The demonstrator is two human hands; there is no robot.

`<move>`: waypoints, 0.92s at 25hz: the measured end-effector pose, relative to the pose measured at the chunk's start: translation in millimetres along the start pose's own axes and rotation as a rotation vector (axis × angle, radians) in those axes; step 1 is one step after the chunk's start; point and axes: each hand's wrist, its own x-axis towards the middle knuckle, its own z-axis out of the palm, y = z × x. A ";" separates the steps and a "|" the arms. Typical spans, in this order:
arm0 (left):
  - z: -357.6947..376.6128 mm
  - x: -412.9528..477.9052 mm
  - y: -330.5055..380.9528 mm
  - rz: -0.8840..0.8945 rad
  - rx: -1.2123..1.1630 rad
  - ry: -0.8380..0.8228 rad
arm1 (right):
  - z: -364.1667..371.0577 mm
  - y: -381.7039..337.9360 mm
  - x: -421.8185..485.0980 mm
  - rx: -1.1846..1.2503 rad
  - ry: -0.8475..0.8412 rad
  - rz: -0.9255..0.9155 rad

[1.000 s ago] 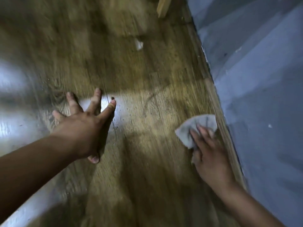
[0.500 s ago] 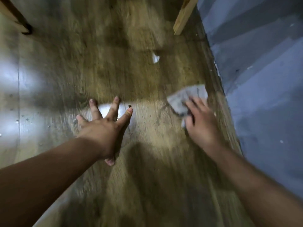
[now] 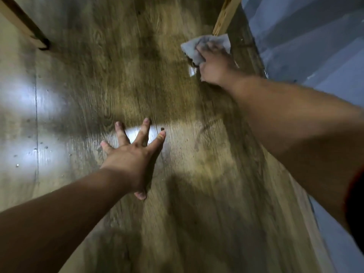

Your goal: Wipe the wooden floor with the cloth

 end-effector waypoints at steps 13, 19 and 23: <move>2.4 0.9 0.5 -0.006 -0.005 0.013 | 43.2 -17.7 -242.6 0.077 -0.091 -0.020; 2.6 -3.7 3.0 -0.021 -0.031 0.034 | 17.8 1.6 -19.8 0.079 -0.012 0.066; 7.1 -6.0 -2.0 -0.018 -0.039 0.064 | 33.5 5.9 -98.8 0.116 0.076 -0.039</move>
